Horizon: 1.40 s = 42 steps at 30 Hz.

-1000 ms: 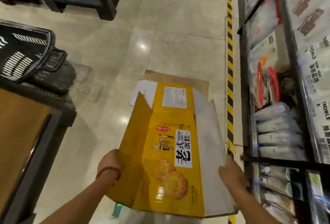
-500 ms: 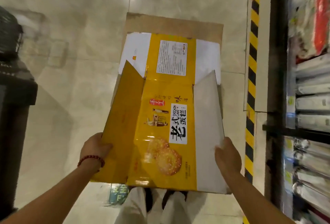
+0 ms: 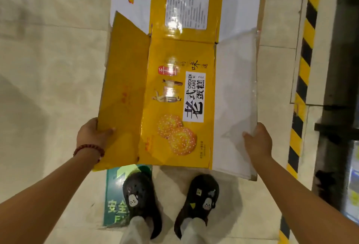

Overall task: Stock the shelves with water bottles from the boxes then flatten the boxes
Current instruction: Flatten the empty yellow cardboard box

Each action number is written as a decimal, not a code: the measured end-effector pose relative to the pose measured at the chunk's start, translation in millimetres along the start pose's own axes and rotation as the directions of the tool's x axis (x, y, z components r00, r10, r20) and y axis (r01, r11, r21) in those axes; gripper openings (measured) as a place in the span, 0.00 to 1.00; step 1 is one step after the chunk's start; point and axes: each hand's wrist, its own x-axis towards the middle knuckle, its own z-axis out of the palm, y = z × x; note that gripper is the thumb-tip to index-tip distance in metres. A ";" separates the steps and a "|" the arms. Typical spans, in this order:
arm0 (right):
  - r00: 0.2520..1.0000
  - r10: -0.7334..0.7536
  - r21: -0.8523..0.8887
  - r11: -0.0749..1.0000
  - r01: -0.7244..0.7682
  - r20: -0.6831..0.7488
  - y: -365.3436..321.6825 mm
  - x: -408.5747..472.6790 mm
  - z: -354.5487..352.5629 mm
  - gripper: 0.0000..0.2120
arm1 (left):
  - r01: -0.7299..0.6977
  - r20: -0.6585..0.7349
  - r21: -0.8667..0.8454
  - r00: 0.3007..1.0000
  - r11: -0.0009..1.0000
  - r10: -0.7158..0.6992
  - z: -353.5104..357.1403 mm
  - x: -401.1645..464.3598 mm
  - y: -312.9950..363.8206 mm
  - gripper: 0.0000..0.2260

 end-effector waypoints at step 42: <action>0.986 0.137 0.045 0.989 -0.142 0.092 1.1 -36.2 -39.0 0.22 | 0.084 0.078 -0.041 0.994 0.996 -0.081 -29.2 -36.8 -12.4 0.22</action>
